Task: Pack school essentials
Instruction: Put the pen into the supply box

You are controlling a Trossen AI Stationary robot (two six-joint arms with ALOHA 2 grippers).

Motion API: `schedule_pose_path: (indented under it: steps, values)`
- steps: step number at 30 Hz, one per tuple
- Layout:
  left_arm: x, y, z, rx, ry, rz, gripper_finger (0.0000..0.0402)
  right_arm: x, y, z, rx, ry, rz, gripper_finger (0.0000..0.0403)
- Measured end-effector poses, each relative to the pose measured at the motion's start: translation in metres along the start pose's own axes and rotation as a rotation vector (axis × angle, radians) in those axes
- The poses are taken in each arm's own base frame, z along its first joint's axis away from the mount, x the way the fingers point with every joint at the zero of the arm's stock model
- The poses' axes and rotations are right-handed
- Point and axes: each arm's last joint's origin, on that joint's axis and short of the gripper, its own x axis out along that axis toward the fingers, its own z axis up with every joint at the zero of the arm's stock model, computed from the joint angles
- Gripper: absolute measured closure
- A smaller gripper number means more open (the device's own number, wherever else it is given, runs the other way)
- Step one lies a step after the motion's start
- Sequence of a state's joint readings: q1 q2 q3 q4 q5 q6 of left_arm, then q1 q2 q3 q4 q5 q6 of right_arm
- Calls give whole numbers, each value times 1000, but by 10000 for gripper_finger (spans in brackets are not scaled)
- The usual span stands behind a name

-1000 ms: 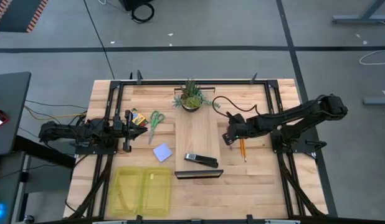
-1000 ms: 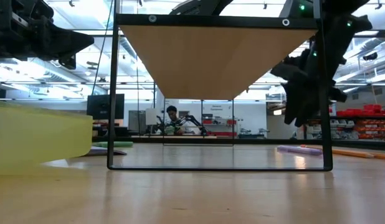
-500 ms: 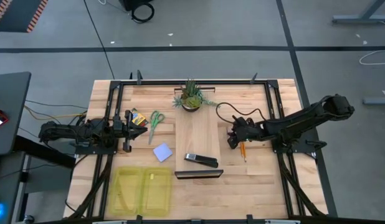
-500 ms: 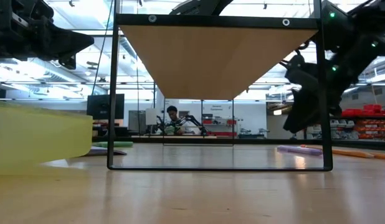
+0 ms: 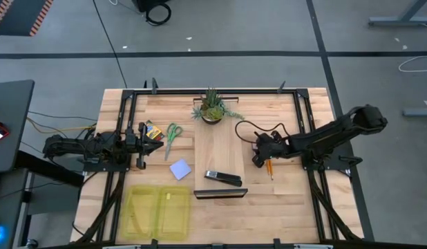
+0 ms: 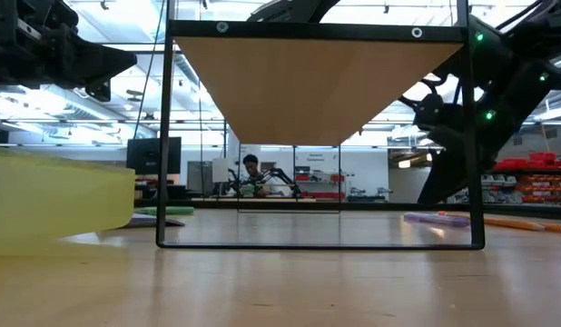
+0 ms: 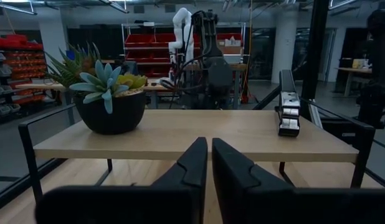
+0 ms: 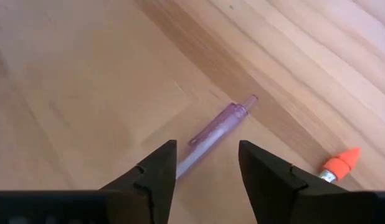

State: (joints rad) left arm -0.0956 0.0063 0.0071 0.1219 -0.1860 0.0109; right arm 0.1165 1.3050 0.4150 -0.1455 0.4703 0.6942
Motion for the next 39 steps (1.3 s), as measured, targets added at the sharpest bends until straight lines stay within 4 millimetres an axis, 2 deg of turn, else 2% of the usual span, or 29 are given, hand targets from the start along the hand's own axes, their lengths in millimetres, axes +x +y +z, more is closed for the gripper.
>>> schedule_pose_path:
  steps: [6, 12, 19, 27, 39]
  values:
    - [0, 0, 0, 0, 0, -1, 369, 7, 2, -2, 57, -13, -29, 198]
    - [0, 0, 0, 0, 0, 0, 376, 16, 4, -6, 38, -8, -66, 168]
    - [0, 0, 0, 0, 0, 0, 368, 22, 6, -8, 11, -8, -78, 167]
    - [0, 0, 0, 0, 0, 0, 372, 22, 8, -10, -7, 4, -60, 195]
    - [0, 0, 0, 0, 0, -1, 367, 22, 7, -11, 64, 22, -52, 292]
